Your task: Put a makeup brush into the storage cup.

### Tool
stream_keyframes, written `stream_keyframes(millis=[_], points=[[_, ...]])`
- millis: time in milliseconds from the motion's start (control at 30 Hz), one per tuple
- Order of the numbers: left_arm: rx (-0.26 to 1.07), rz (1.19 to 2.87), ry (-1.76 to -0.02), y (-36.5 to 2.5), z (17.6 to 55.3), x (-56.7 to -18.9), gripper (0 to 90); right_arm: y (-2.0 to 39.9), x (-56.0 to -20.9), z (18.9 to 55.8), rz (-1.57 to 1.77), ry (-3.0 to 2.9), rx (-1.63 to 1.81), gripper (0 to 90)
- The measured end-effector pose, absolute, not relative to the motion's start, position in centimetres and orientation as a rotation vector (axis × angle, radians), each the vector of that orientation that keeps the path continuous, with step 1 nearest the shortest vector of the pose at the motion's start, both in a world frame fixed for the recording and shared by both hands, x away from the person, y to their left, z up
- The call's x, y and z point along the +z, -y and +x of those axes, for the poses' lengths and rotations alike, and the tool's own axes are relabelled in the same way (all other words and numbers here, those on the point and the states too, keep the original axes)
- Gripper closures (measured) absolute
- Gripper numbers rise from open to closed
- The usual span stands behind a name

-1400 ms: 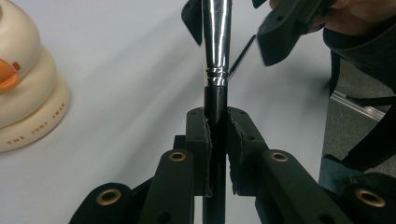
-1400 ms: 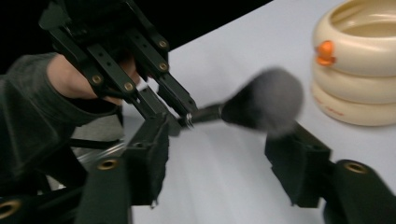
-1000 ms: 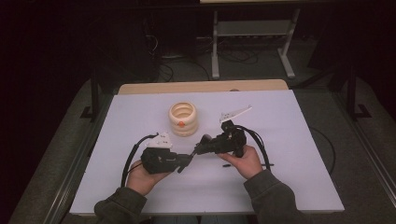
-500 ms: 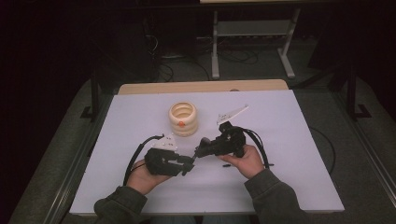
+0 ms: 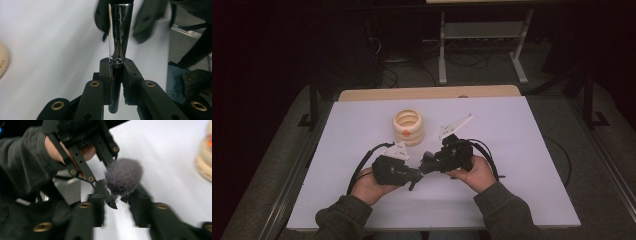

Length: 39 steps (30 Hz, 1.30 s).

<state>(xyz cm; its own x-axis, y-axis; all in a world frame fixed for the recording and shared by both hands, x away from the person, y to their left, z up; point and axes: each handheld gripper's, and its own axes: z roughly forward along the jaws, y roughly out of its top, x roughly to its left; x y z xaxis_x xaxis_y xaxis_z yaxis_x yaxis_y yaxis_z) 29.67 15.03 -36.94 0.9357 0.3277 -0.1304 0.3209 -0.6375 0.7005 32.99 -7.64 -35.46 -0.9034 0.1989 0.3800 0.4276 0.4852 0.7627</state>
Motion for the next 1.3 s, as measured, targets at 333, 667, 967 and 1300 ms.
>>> stream_keyframes(millis=[333, 667, 967, 1300], points=[[0.001, 2.232, -0.535, -16.3, 30.6, -36.6, 79.3, 10.5, -36.0, 32.7, -0.662, 2.531, -1.457, 49.2], [-0.004, 2.207, -0.598, -16.9, 31.8, -36.3, 79.3, 14.1, -36.7, 31.9, -0.791, 2.590, -1.495, 41.7], [-0.005, 2.187, -0.643, -17.3, 32.8, -35.8, 79.3, 16.9, -37.6, 31.2, -0.891, 2.589, -1.521, 35.4], [0.011, 2.141, -0.694, -18.1, 34.3, -34.5, 79.3, 18.7, -38.6, 30.6, -0.961, 2.602, -1.509, 31.9]])
